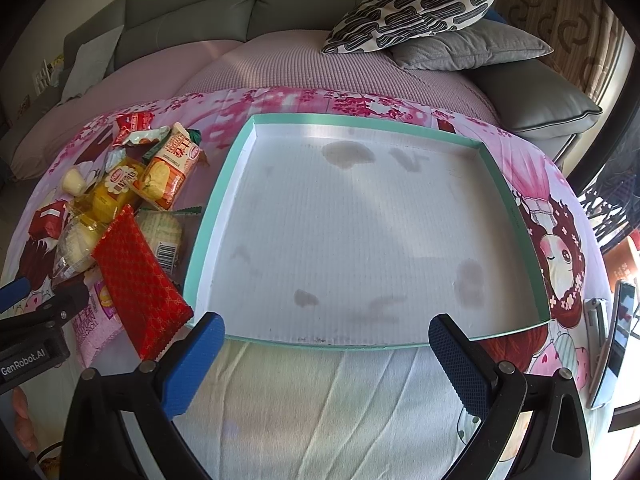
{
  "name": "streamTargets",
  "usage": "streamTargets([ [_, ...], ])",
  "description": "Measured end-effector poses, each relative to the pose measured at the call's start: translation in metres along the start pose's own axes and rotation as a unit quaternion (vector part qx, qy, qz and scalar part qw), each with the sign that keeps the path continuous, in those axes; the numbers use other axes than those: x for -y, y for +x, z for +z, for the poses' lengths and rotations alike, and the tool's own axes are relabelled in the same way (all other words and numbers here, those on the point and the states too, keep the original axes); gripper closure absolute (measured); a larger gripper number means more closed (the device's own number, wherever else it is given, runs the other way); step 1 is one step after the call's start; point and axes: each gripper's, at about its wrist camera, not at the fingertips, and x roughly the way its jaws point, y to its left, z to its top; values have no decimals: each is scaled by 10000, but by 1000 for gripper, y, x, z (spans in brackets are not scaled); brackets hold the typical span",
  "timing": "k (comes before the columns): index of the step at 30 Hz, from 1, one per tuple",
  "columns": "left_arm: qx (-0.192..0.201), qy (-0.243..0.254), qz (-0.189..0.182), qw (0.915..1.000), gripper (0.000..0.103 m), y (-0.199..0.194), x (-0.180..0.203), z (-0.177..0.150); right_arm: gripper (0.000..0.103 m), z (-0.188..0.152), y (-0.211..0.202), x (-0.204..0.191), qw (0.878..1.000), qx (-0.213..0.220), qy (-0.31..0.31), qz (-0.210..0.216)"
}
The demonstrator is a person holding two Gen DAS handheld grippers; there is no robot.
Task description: Organize snacks
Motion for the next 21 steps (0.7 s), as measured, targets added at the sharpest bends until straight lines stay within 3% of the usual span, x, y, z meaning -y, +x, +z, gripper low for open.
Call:
streamTargets([
  [21, -36, -17, -25, 10000, 0, 2, 1, -1, 0, -1, 1, -1, 10000, -11, -11, -7],
])
